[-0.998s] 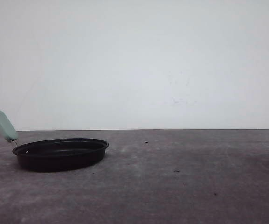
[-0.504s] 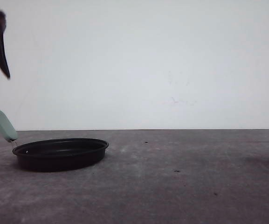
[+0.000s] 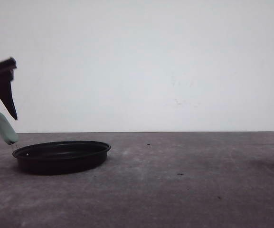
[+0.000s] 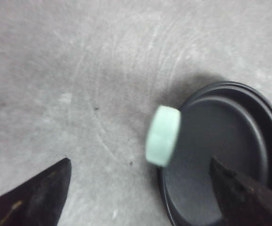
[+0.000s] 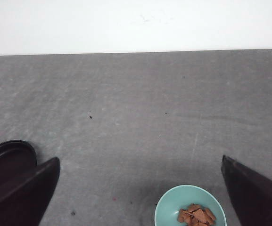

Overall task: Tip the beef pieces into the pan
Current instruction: 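Lower the left gripper onto the pale green pan handle and close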

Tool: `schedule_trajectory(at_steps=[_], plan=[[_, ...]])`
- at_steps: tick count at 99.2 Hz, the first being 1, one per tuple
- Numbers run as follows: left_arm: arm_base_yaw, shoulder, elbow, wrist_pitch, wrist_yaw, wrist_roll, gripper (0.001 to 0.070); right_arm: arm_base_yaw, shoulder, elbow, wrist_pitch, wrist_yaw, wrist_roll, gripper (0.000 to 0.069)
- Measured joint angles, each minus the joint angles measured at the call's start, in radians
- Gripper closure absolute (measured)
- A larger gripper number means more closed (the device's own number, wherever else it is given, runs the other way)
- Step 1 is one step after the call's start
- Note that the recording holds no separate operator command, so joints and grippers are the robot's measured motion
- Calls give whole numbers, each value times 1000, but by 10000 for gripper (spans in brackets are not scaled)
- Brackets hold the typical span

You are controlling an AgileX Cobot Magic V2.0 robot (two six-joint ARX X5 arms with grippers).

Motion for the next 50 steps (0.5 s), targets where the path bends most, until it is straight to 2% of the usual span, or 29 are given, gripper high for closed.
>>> schedule_trajectory(at_steps=[33, 39, 50], plan=[[-14, 114, 0, 40, 2, -39, 162, 0, 0, 0, -52, 0, 0, 7], [-19, 117, 0, 52, 3, -44, 207, 0, 0, 0, -55, 0, 0, 7], [-23, 122, 0, 72, 3, -55, 345, 0, 0, 0, -62, 0, 0, 7]])
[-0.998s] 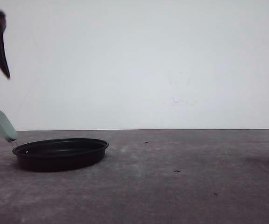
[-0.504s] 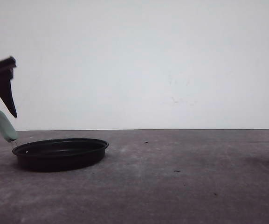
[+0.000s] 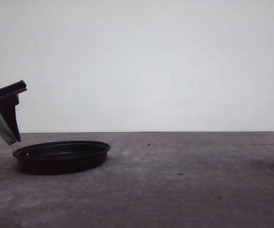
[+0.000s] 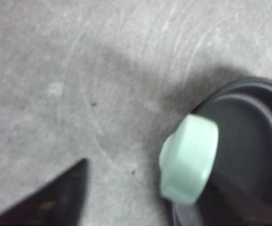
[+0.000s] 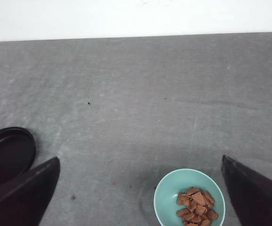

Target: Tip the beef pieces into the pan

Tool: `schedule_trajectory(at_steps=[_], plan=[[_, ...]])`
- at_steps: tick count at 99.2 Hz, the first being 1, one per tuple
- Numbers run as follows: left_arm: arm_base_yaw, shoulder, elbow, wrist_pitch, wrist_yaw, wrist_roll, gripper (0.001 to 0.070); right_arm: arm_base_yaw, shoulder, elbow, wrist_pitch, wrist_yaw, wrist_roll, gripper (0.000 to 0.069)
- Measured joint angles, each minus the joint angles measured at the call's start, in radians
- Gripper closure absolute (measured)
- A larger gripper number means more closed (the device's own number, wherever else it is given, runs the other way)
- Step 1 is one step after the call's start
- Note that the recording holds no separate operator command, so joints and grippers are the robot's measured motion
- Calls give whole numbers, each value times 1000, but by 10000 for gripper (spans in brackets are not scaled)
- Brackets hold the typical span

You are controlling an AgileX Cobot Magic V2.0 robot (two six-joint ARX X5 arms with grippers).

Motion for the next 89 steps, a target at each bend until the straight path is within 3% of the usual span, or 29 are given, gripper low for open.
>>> schedule_trajectory(at_steps=[19, 35, 48, 61, 89], plan=[[-4, 2, 0, 19, 1, -8, 466, 0, 0, 0, -13, 0, 0, 7], [-4, 2, 0, 34, 6, -10, 649, 0, 0, 0, -30, 0, 0, 7], [-4, 0, 0, 37, 25, -10, 658, 0, 0, 0, -31, 0, 0, 7], [-1, -5, 0, 44, 89, -10, 665, 0, 0, 0, -35, 27, 0, 7], [-2, -175, -2, 37, 146, -10, 668, 0, 19, -18, -124, 200, 0, 9]])
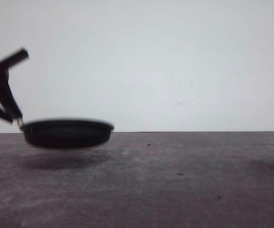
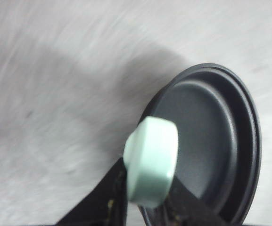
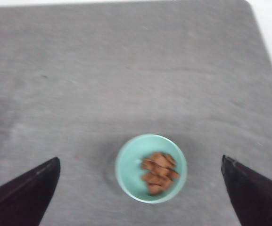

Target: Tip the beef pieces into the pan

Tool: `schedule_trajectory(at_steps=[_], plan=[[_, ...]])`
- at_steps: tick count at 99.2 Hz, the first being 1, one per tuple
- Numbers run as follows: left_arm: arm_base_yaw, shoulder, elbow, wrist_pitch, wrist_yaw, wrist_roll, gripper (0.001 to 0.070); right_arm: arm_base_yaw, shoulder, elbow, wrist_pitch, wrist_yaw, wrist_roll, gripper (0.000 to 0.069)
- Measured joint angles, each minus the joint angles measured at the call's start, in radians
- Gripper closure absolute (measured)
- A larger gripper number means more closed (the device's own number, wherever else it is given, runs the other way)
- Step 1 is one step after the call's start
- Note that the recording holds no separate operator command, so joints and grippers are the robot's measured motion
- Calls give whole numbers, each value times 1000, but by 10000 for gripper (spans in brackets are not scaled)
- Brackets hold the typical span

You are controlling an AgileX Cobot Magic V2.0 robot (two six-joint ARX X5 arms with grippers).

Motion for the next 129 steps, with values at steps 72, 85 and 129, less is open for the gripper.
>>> schedule_trajectory(at_steps=[72, 85, 129], plan=[[-12, -303, 0, -188, 66, -13, 668, -145, 338, -332, 105, -75, 31, 182], [-24, -313, 0, -189, 71, -13, 668, -146, 403, -379, 134, -74, 35, 202], [-53, -323, 0, -195, 77, -12, 668, -194, 462, -411, 256, -67, 38, 371]])
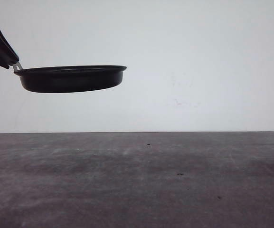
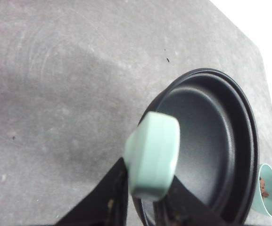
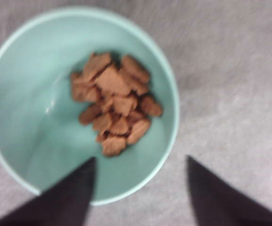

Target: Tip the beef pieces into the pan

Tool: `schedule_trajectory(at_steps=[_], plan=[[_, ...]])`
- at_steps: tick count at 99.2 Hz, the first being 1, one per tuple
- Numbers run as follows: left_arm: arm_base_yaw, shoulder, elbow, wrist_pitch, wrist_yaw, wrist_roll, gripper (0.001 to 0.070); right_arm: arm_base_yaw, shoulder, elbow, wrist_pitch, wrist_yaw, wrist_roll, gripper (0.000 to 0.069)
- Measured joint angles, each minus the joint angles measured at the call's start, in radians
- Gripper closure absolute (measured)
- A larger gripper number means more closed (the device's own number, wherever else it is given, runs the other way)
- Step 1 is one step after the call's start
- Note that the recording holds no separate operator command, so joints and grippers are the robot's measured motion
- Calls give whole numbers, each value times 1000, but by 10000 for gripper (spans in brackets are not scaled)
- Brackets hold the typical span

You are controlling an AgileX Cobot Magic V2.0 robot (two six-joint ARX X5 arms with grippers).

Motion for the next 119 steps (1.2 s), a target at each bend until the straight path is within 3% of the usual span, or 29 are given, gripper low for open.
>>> schedule_trajectory(at_steps=[12, 48, 68, 91, 107, 119], plan=[[0, 0, 0, 4, 0, 0, 668, -16, 3, 0, 10, 10, 0, 414], [0, 0, 0, 6, -2, 10, 668, -27, 63, -14, 61, 19, 1, 424], [0, 0, 0, 6, -6, 15, 668, -27, 81, -14, 74, 19, 7, 492], [0, 0, 0, 6, -6, 16, 668, -27, 122, -14, 76, 19, 8, 510], [0, 0, 0, 6, -7, 19, 668, -27, 127, -14, 86, 21, 8, 646], [0, 0, 0, 6, -10, 20, 668, -30, 132, -14, 104, 9, 15, 670]])
